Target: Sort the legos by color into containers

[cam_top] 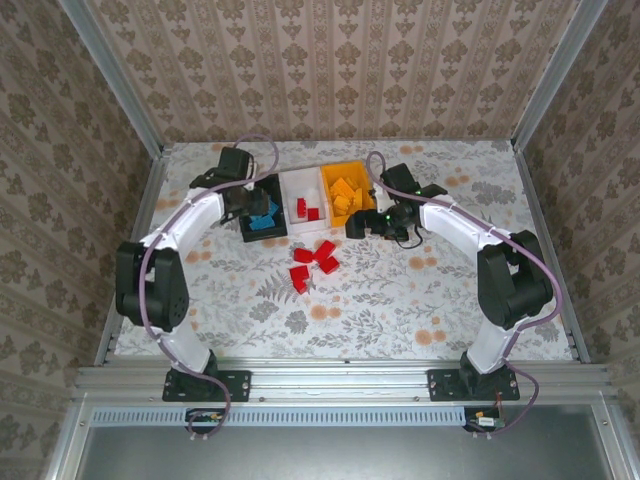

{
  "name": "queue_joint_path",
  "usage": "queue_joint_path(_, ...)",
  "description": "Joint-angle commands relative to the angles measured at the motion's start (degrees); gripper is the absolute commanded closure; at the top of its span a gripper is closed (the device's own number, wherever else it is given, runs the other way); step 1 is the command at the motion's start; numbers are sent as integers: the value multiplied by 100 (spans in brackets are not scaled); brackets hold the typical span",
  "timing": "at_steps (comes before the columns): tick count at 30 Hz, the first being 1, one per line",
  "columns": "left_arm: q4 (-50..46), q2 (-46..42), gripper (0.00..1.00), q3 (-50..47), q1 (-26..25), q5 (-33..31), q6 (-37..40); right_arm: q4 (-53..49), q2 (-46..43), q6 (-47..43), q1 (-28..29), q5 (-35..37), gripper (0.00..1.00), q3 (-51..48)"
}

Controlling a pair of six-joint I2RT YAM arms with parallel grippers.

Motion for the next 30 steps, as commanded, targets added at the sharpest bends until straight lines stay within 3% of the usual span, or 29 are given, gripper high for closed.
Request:
queue_joint_path(1,9,237,63,283,60,-57,139,-68,113,72,-51,-78,0,102)
queue_joint_path(18,-58,1037,60,526,166,34,64,-72,221,70,-97,-103,0,120)
queue_joint_path(30,-31,886,41,451,164,117,-41,-85,124,77,-113,-108,0,104)
